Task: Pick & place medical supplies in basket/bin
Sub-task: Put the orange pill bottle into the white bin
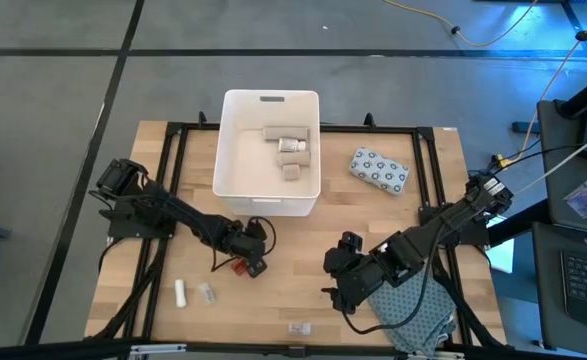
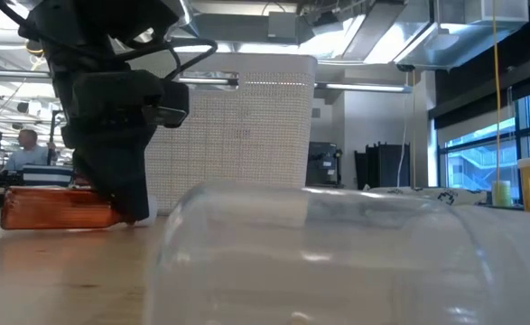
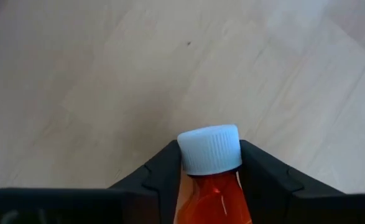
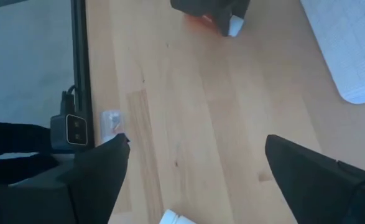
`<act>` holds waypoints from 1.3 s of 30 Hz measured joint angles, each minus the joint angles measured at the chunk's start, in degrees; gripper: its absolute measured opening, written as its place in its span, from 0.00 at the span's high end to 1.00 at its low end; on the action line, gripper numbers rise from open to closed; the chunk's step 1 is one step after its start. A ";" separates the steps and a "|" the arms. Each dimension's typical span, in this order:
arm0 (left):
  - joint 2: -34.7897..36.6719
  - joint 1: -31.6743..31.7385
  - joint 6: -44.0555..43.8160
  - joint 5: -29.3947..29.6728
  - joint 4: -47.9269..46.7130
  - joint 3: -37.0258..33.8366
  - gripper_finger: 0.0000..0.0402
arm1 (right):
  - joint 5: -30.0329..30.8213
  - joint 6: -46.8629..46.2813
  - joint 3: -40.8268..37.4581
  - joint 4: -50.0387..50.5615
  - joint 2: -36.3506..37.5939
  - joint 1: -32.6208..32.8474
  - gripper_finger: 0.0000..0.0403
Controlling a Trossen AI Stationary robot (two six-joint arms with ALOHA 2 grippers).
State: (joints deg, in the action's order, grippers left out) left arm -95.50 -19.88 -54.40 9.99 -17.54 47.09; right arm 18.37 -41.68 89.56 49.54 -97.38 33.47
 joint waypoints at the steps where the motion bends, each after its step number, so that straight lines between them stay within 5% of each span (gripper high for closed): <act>1: 0.00 0.00 0.09 -0.06 0.00 0.00 0.66 | 0.00 -0.45 0.00 -0.02 0.00 0.00 0.07; 16: 2.75 -0.11 1.45 -4.73 4.25 -0.15 0.66 | -0.02 -1.29 0.01 -7.47 0.00 -0.03 0.07; 21: 8.53 -0.33 8.12 -6.27 13.82 -0.15 0.66 | 0.06 6.47 0.02 -11.03 0.00 -0.07 0.07; 27: 14.63 0.13 16.82 -17.73 29.55 -0.09 0.66 | -0.61 23.19 0.02 -18.73 0.00 -1.16 0.07; 39: 18.09 0.15 12.89 -28.30 37.50 -0.04 0.67 | -1.92 34.83 0.07 -35.13 -0.56 -4.22 0.07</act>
State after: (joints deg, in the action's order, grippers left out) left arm -77.41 -19.73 -41.51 -18.31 19.96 47.05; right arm 16.45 -6.85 89.62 14.41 -97.95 29.26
